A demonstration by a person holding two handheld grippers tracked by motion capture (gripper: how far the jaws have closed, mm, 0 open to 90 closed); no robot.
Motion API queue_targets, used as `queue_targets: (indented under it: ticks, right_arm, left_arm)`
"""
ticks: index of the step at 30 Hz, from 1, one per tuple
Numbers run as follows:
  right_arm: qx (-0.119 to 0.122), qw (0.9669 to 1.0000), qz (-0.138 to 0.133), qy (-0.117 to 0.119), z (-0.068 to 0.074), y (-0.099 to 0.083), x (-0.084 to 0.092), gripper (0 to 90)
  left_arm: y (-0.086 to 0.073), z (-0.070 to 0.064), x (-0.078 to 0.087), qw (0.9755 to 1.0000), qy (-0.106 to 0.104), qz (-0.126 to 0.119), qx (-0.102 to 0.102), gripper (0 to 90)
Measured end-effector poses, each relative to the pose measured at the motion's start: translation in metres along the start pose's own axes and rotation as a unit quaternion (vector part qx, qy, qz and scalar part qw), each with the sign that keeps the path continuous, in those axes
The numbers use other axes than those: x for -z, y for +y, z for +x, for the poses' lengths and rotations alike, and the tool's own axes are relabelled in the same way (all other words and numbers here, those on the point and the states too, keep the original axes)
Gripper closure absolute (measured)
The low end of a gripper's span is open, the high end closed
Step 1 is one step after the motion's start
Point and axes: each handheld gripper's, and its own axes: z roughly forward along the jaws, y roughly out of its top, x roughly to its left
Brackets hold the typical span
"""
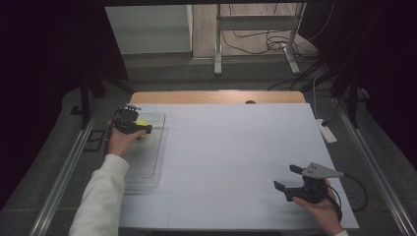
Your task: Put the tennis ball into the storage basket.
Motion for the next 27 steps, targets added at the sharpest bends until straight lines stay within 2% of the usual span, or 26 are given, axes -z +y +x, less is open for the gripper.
queue_targets:
  ticks: [3, 7, 12, 20, 22, 24, 27]
  right_arm:
    - [-0.001, 1.0, 0.0, -0.001, 0.0, 0.0, 0.0, 12.3]
    - [-0.003, 1.0, 0.0, 0.0, -0.001, -0.001, 0.0, 12.3]
    - [-0.006, 1.0, 0.0, 0.001, -0.002, -0.002, 0.001, 12.3]
    - [-0.014, 0.9999, -0.001, 0.003, -0.005, -0.004, 0.002, 12.3]
    - [-0.014, 0.9999, -0.001, 0.001, -0.005, -0.004, 0.003, 12.3]
    - [-0.013, 0.9999, -0.002, 0.002, -0.005, -0.004, 0.002, 12.3]
    - [-0.011, 0.9999, 0.001, 0.001, -0.004, -0.004, 0.001, 12.3]
  left_arm:
    - [-0.001, 0.001, 0.005, 0.9999, -0.003, -0.012, 0.001, 15.3]
    - [-0.003, 0.003, 0.013, 0.9991, -0.015, -0.037, 0.012, 15.1]
    - [-0.007, 0.008, 0.021, 0.9982, -0.021, -0.054, 0.018, 15.3]
    - [-0.017, 0.008, 0.035, 0.9954, -0.045, -0.082, 0.022, 15.5]
    - [-0.019, 0.007, 0.04, 0.9937, -0.059, -0.093, 0.021, 15.6]
    - [-0.022, 0.004, 0.047, 0.9906, -0.078, -0.111, 0.02, 15.9]
    - [-0.024, 0.0, 0.055, 0.9883, -0.086, -0.126, 0.009, 16.8]
